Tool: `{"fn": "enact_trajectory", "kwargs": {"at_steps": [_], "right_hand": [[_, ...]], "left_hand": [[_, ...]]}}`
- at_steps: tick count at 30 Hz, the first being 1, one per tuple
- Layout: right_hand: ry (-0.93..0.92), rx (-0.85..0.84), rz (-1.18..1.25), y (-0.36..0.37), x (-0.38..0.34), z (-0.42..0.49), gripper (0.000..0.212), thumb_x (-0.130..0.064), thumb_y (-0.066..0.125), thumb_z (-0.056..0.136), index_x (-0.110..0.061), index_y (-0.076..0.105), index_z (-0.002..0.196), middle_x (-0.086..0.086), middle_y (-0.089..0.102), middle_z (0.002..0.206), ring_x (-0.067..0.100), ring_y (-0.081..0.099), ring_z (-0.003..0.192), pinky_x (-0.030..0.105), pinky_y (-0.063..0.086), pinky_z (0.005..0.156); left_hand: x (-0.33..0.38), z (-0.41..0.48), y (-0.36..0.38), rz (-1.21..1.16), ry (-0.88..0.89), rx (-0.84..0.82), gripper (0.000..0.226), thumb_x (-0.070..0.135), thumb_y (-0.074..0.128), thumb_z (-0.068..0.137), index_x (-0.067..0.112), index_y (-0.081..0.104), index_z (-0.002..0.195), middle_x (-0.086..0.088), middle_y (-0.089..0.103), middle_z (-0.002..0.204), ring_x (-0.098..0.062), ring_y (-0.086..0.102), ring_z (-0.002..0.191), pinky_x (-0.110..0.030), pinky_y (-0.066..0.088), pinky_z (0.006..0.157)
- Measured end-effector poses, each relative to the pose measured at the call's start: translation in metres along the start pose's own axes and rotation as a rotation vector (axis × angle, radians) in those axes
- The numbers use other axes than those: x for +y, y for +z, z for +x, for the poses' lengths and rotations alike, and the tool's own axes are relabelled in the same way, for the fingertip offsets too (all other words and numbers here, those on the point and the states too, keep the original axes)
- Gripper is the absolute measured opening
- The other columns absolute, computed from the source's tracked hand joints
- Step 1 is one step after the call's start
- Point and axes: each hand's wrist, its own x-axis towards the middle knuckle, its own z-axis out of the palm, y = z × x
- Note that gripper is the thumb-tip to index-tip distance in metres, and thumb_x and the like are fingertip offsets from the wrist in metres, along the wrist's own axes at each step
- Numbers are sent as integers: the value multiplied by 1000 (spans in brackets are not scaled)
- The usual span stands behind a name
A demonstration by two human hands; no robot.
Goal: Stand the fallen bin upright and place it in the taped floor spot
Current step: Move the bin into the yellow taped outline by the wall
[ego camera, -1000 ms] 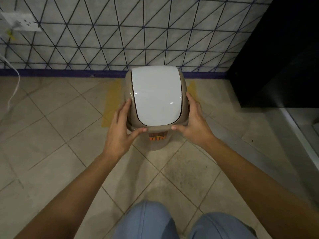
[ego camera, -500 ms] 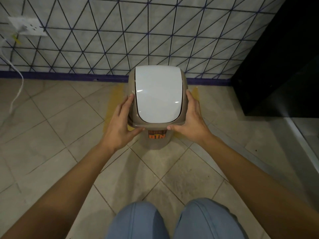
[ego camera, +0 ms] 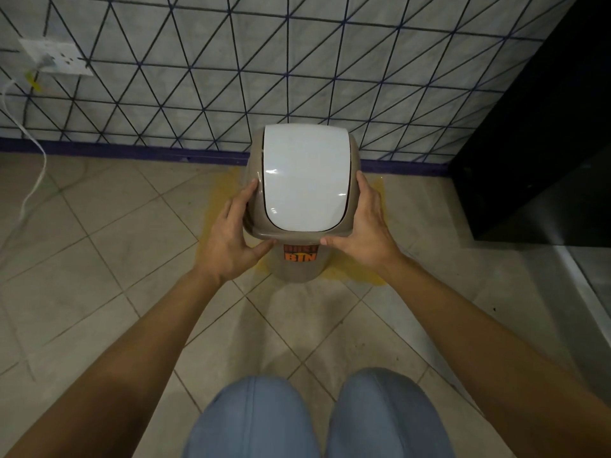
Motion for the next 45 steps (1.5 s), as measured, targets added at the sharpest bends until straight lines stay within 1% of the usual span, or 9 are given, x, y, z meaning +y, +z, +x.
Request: {"fn": "enact_trajectory", "kwargs": {"at_steps": [4, 12, 21, 24, 28, 32, 38, 42, 45], "right_hand": [[-8, -4, -16, -1, 4, 11, 131, -26, 88, 55, -22, -6, 147, 7, 13, 151, 20, 11, 141, 38, 16, 115], [-2, 23, -14, 1, 6, 33, 130, -25, 87, 57, -25, -7, 147, 7, 13, 151, 20, 12, 140, 35, 15, 110], [31, 52, -82, 9, -9, 58, 119, -19, 81, 67, -18, -7, 147, 9, 5, 156, 23, 9, 143, 44, 22, 114], [46, 31, -88, 11, -5, 68, 120, -20, 80, 69, -20, -11, 147, 8, 0, 157, 24, 7, 144, 43, 21, 113], [18, 31, -82, 13, 5, 80, 117, -25, 78, 71, -23, -12, 146, 4, -2, 158, 23, 8, 144, 38, 22, 110], [-5, 43, -36, 12, 11, 91, 115, -26, 78, 72, -25, -10, 147, 5, 3, 157, 21, 8, 144, 41, 20, 112], [42, 76, 79, 13, 9, 111, 114, -18, 78, 71, -29, -6, 147, 6, 16, 154, 21, 16, 142, 50, 26, 113], [41, 91, 117, 13, 13, 124, 113, -16, 79, 70, -28, -3, 147, 2, 19, 153, 18, 17, 141, 47, 25, 114], [47, 101, 142, 13, 16, 136, 113, -15, 79, 69, -27, -1, 148, 1, 21, 153, 18, 17, 141, 48, 25, 114]], "left_hand": [[-4, 8, 1, -55, -20, -2, 96, 31, 79, 71, 24, 20, 147, -10, 45, 133, -14, 46, 116, -27, 40, 96], [-16, 31, 6, -64, -15, -9, 95, 30, 77, 73, 26, 19, 147, -6, 44, 130, -1, 39, 109, -1, 28, 88], [-26, 52, 14, 13, -40, -7, 76, 27, 64, 87, 19, 19, 148, -10, 30, 152, -22, 37, 133, -22, 31, 101], [-34, 56, 19, 49, -35, -18, 75, 33, 56, 92, 29, 7, 149, -5, 22, 156, -21, 34, 136, -33, 37, 101], [-44, 64, 27, 28, -6, -3, 72, 36, 50, 94, 36, 0, 146, 7, 12, 154, -10, 16, 141, -37, 26, 113], [-52, 73, 33, -76, -50, -31, 68, 42, 46, 93, 47, 0, 143, 0, 22, 157, -14, 22, 142, -41, 29, 112], [-51, 94, 40, -194, -92, 29, 64, 38, 51, 91, 45, 12, 142, 0, 28, 154, -10, 23, 141, -31, 26, 111], [-52, 108, 45, -231, -104, 65, 64, 29, 56, 91, 37, 20, 144, 13, 27, 149, 10, 16, 137, -7, 19, 106], [-53, 119, 47, -240, -116, 76, 64, 26, 57, 91, 29, 24, 145, 11, 28, 149, 15, 16, 134, -3, 19, 105]]}}
